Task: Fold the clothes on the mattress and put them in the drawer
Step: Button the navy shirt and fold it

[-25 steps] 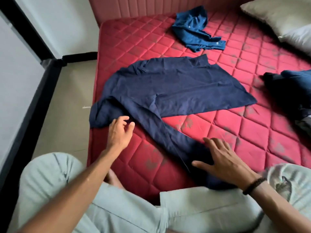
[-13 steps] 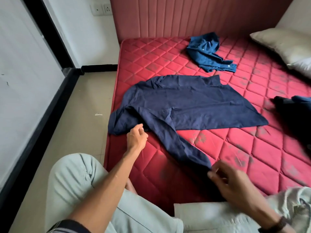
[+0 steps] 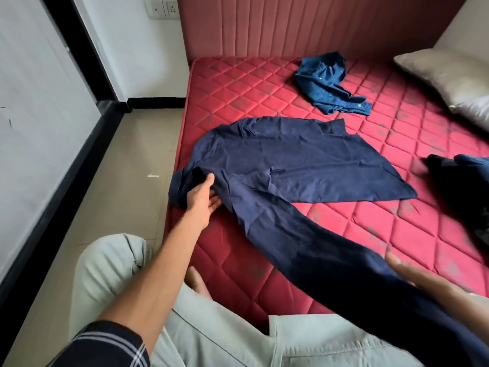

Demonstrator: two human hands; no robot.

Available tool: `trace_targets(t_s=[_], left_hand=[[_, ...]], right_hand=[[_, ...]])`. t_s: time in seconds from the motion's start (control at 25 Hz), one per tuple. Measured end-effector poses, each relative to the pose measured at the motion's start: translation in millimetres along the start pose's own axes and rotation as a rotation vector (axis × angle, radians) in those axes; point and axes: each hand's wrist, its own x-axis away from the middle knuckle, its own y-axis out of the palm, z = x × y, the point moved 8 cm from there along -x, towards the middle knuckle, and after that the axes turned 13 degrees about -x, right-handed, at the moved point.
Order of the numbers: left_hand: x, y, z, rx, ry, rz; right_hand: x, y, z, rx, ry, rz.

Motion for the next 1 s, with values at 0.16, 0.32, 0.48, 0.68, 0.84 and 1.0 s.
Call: trace_targets(t_s=[0.16,0.32,0.48,0.68,0.84,1.0], left_hand=[[-23,-32,24,-0.260,0.236,0.336],[-35,-44,42,-0.457,0.289,0.487],[-46,-41,43,-0.476,0.299,0.473],[-44,-35,48,-0.571,0.357,0.445],[-34,-30,45,-0.626,0.383,0.439],[-32,-27,43,-0.704,0.379,0.400]], right_hand=[[-8,-24,31,0.147,0.081,0.081],[-18,-39,24,-0.087,0.071,0.108],[-30,-45,-9,0.045,-0.058,0.209],[-75,-47,27,1.278,-0.109,0.168],[-74,-13,85,1.383,-0.174,-0.048],[-87,-17,105,1.475,-0.222,-0.026]])
